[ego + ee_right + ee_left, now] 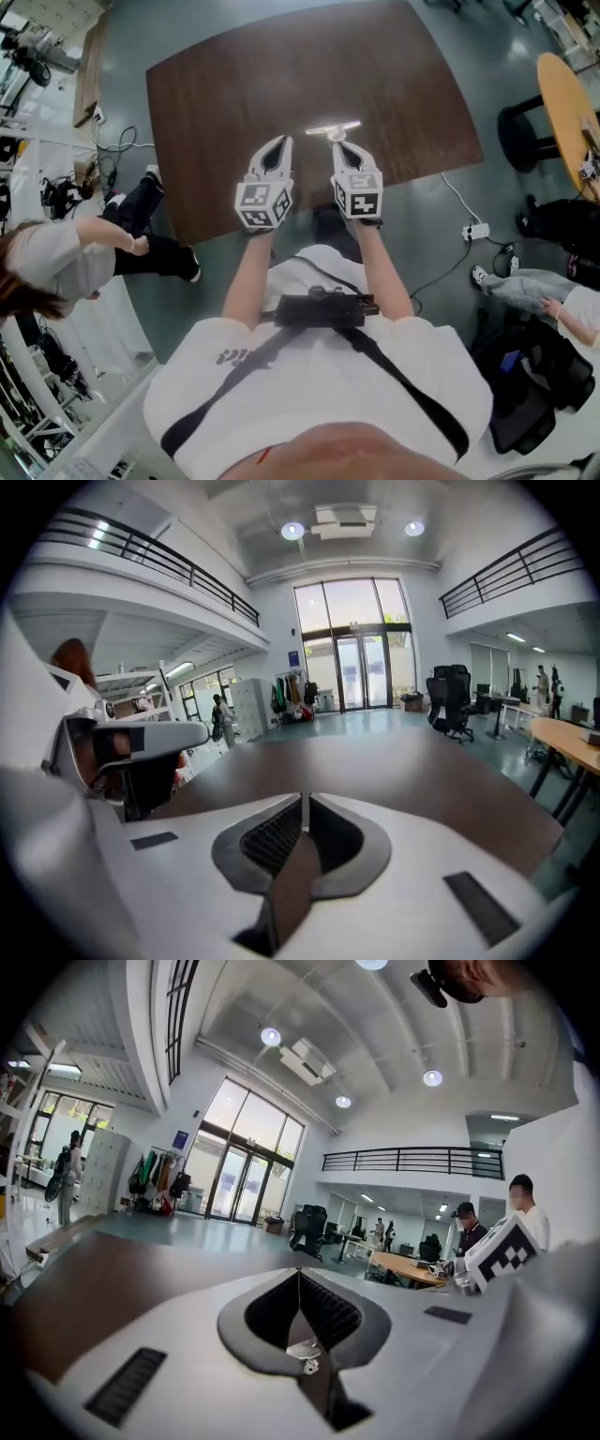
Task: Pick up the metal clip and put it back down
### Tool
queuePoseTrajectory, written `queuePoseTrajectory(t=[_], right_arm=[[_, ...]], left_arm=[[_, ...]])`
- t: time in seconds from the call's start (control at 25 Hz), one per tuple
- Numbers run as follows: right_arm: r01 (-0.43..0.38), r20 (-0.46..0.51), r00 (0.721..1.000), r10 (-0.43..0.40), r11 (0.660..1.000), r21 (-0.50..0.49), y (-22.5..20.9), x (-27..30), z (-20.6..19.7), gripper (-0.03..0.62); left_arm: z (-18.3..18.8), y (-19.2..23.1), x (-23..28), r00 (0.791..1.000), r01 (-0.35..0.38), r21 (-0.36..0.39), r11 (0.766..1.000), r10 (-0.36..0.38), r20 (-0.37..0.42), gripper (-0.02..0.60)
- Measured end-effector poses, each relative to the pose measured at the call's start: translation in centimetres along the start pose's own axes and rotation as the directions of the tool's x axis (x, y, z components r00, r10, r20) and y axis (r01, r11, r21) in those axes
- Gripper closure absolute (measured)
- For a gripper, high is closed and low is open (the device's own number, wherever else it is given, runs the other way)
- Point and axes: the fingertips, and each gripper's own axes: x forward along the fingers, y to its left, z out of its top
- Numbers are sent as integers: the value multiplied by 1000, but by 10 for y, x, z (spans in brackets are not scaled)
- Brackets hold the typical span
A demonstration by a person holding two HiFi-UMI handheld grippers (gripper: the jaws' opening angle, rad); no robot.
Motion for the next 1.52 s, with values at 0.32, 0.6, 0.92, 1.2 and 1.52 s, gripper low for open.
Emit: queuePoseTrajectory(t=[0.32,0.6,0.92,1.2,1.52], right_arm=[[60,-203,978,-52,998,31,-54,53,-74,511],[15,-356,934,7,998,58,-72,117,-124,264],[65,-364,931,-34,995,72,-89,170,-129,263],[121,-422,902,-92,992,44,-87,182,-146,264],[132,-399,911,-104,990,43,-88,163,-149,292]], left_arm=[[-59,0,69,989,53,-5,999,-54,-138,568],[-99,7,107,964,47,-28,998,-53,-261,568],[-111,19,133,953,43,-37,998,-52,-299,568],[-120,21,128,944,37,-56,998,-53,-326,568],[-113,26,115,952,25,-102,994,-55,-302,568]])
